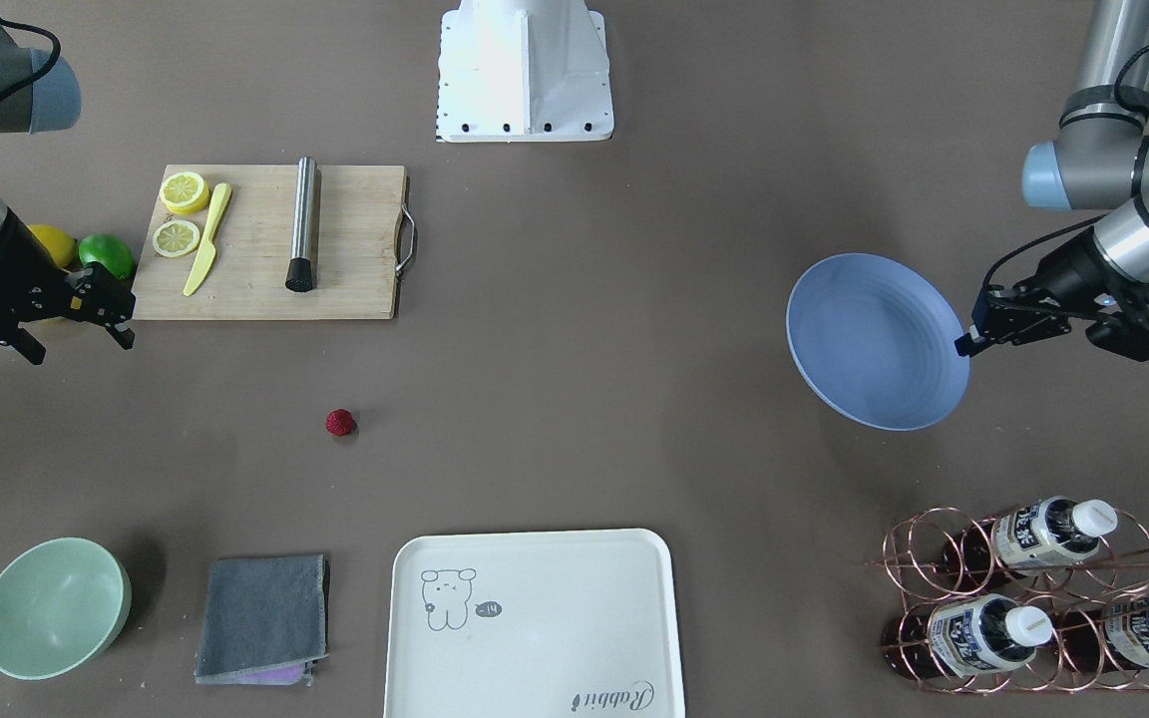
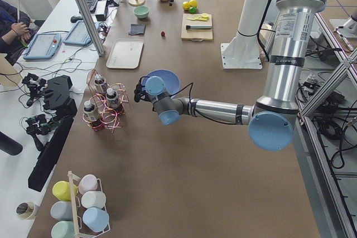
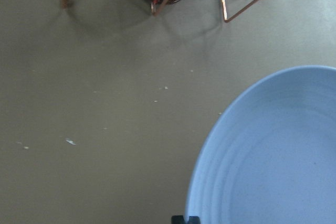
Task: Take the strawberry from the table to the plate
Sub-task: 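Push the blue plate inward with the left gripper while the right gripper approaches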
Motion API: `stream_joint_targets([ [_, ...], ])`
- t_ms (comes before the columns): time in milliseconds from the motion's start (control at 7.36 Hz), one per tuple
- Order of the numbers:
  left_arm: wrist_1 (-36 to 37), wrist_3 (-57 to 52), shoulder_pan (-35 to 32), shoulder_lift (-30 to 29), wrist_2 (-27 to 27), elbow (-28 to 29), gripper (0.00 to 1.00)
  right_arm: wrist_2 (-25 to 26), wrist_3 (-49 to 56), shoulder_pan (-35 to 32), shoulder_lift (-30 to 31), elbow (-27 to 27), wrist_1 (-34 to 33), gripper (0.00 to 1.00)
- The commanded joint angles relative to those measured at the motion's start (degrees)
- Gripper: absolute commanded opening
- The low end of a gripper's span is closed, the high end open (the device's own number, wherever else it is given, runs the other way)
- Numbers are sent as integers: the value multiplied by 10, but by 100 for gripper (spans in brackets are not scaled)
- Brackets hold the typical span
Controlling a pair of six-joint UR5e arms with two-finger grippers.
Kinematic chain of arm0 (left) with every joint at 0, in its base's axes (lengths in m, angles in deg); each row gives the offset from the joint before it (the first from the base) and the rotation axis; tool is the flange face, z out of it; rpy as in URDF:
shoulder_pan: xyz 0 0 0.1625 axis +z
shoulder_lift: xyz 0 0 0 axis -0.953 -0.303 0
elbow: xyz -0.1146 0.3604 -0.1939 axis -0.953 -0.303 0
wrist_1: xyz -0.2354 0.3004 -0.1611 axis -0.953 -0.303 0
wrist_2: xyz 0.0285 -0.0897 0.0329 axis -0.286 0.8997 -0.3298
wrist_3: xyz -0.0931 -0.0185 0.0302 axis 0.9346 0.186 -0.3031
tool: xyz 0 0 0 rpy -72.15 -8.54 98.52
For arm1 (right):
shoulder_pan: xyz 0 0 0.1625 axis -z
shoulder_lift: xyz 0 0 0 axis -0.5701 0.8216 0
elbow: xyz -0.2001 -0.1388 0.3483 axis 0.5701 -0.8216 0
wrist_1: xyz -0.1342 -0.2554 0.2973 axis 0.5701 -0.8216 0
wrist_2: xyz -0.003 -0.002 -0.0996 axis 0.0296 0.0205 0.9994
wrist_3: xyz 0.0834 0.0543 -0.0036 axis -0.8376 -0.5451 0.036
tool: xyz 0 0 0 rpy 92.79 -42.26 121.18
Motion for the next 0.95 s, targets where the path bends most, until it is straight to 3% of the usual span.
stream_joint_targets([
  [0, 10, 122, 113, -64, -96, -22, 0, -2, -1, 0, -2, 0, -3, 99],
  [272, 133, 163, 177, -163, -181, -26, 0, -4, -19, 3, -3, 0, -1, 99],
  [543, 165, 192, 246, -205, -242, -19, 0, -3, -20, 6, -3, 0, 0, 99],
  [815, 217, 200, 268, -233, -275, -18, 0, -3, -20, 7, -3, 0, 0, 99],
])
